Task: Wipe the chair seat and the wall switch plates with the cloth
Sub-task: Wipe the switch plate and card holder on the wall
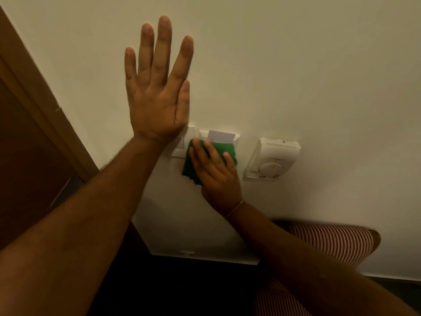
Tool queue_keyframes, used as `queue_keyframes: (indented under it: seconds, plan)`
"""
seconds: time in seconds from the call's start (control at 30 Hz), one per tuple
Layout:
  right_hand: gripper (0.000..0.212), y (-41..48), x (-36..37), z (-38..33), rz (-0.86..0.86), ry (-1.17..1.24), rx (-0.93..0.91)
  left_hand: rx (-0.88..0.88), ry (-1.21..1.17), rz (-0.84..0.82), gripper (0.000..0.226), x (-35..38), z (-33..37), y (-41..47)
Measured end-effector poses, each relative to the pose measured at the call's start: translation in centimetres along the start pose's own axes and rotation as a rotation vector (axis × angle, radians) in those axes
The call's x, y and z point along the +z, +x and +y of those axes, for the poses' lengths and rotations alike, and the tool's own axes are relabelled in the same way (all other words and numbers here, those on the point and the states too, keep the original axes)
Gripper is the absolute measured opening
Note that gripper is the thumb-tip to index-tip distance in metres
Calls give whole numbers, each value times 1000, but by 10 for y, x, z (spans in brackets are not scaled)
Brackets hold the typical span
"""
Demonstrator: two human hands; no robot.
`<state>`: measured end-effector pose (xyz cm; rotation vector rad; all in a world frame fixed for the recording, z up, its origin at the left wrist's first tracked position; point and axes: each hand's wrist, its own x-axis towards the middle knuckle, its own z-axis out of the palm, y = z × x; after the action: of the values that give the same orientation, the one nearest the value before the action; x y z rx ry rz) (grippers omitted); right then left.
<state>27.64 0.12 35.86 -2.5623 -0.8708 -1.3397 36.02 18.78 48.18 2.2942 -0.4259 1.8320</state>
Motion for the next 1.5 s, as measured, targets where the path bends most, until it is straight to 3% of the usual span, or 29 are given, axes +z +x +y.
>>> queue_keyframes:
  seconds: [0.2, 0.43, 0.57, 0.7, 1.07, 1.23, 1.33, 1.5]
  plan:
    - [54, 5, 6, -6, -16, -69, -102, -2, 24, -13, 68, 2, -3, -1]
    - [69, -26, -13, 22, -50, 43, 65, -2, 36, -37, 68, 1, -2, -1]
    - [54, -6, -2, 1, -57, 35, 44, -1, 35, -30, 67, 2, -2, 0]
    - [59, 9, 4, -18, -74, 15, -16, -9, 37, -25, 68, 3, -3, -2]
    - [71, 13, 3, -26, -47, -24, 31, -20, 20, -23, 69, 2, -2, 0]
    - [65, 3, 0, -18, -121, -76, -35, -23, 16, -50, 68, -5, 1, -1]
    - [59, 8, -3, -15, -63, 3, 4, -24, 11, -49, 68, -3, 1, 0]
    - [89, -21, -9, 12, 55, 77, 211, -11, 16, -60, 66, -1, -2, -1]
